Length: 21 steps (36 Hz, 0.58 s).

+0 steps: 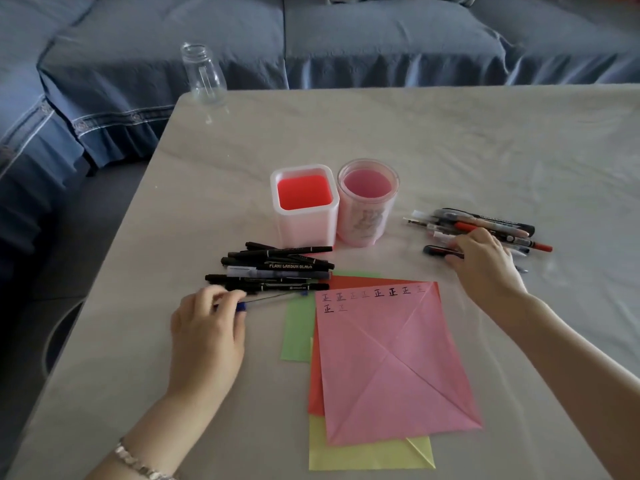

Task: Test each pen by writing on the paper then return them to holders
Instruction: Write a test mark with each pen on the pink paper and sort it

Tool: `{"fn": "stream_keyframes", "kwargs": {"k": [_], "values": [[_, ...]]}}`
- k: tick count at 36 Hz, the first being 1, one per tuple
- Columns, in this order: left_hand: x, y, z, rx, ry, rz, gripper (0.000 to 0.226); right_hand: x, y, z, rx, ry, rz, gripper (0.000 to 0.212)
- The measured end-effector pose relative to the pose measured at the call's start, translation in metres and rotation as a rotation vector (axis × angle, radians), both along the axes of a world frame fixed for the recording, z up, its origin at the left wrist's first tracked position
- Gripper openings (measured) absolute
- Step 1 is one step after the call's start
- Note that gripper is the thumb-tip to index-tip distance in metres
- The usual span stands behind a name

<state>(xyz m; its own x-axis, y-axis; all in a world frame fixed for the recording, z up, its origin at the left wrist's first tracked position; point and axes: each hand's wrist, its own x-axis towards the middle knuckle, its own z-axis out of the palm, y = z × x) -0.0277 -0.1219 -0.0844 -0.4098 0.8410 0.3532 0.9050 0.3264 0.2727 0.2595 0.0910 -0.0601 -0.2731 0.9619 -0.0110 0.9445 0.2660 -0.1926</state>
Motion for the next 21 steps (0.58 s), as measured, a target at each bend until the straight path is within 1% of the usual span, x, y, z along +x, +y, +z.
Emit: {"fn": "stream_keyframes", "kwargs": {"k": [2, 4, 6, 8, 9, 10, 13, 15, 16, 18, 19, 21], "values": [[0.015, 0.003, 0.002, 0.063, -0.004, -0.071, 0.033, 0.000, -0.003, 0.003, 0.010, 0.001, 0.022, 0.024], [0.035, 0.007, 0.005, 0.114, -0.060, -0.218, 0.024, -0.002, -0.011, 0.009, 0.040, 0.039, 0.047, 0.024], [0.053, 0.011, 0.007, 0.094, -0.145, -0.356, 0.026, -0.006, -0.023, 0.020, 0.059, 0.183, 0.057, 0.021], [0.067, 0.016, 0.007, 0.040, -0.180, -0.449, 0.030, -0.011, -0.037, 0.034, 0.054, 0.385, 0.068, 0.013], [0.071, 0.018, 0.005, 0.012, -0.175, -0.476, 0.033, -0.014, -0.045, 0.041, 0.017, 0.490, 0.070, 0.010], [0.074, 0.020, 0.002, -0.017, -0.165, -0.491, 0.037, -0.017, -0.052, 0.048, -0.043, 0.611, 0.076, 0.011], [0.072, 0.025, -0.006, -0.099, -0.145, -0.481, 0.049, -0.026, -0.073, 0.070, -0.327, 1.051, 0.040, 0.023], [0.070, 0.026, -0.013, -0.110, -0.165, -0.494, 0.052, -0.029, -0.082, 0.080, -0.514, 1.250, -0.020, 0.019], [0.069, 0.026, -0.015, -0.106, -0.173, -0.502, 0.053, -0.029, -0.086, 0.083, -0.585, 1.307, -0.042, 0.016], [0.068, 0.027, -0.017, -0.098, -0.179, -0.498, 0.054, -0.032, -0.092, 0.086, -0.686, 1.384, -0.082, 0.024], [0.067, 0.027, -0.018, -0.094, -0.180, -0.492, 0.054, -0.033, -0.094, 0.087, -0.712, 1.402, -0.100, 0.028], [0.067, 0.027, -0.018, -0.089, -0.178, -0.488, 0.055, -0.038, -0.099, 0.086, -0.734, 1.418, -0.138, 0.025]]}}
